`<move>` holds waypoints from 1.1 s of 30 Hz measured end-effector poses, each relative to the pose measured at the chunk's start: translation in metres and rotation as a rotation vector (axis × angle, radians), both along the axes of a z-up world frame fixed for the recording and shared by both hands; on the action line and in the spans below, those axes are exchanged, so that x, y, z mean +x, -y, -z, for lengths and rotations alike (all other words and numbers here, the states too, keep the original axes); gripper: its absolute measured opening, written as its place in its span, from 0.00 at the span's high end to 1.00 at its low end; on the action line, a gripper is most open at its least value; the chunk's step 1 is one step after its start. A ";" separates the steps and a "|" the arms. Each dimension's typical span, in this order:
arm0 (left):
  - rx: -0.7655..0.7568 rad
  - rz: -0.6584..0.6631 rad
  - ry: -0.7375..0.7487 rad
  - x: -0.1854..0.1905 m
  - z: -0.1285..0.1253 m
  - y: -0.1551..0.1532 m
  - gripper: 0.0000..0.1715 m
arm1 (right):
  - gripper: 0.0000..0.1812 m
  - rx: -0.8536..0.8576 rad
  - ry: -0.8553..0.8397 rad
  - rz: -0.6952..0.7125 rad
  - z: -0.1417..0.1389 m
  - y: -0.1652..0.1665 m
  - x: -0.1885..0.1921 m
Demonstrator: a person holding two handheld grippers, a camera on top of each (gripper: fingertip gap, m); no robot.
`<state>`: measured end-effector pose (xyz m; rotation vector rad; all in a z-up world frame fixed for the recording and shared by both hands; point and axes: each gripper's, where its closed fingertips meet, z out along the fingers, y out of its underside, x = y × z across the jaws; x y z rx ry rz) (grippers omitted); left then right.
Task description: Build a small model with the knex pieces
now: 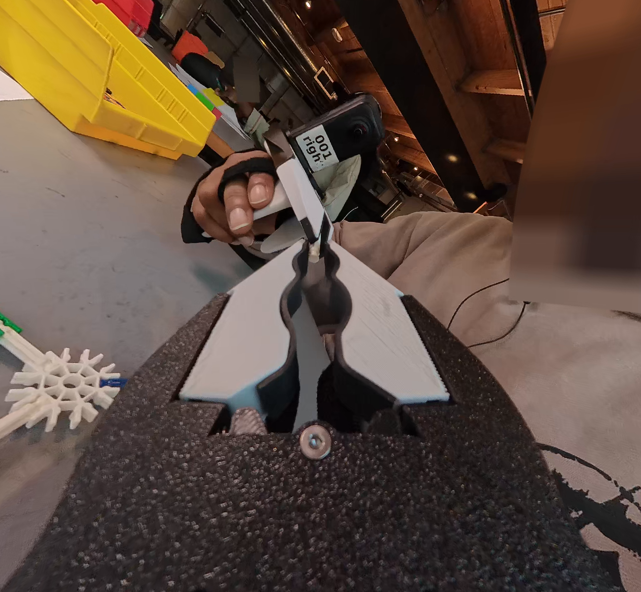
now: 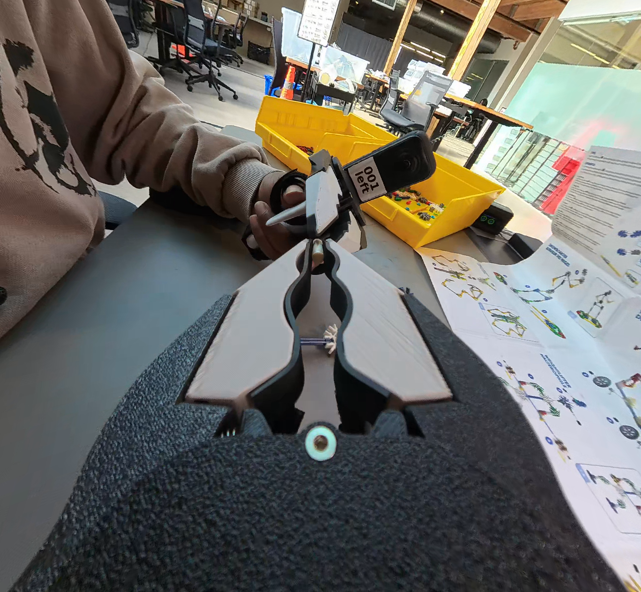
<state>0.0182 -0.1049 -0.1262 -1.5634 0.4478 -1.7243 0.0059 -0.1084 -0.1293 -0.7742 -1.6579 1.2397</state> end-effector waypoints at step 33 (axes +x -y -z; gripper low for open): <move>0.321 -0.894 -0.700 -0.161 -0.015 -0.064 0.97 | 0.79 0.109 0.178 0.173 0.017 -0.060 0.017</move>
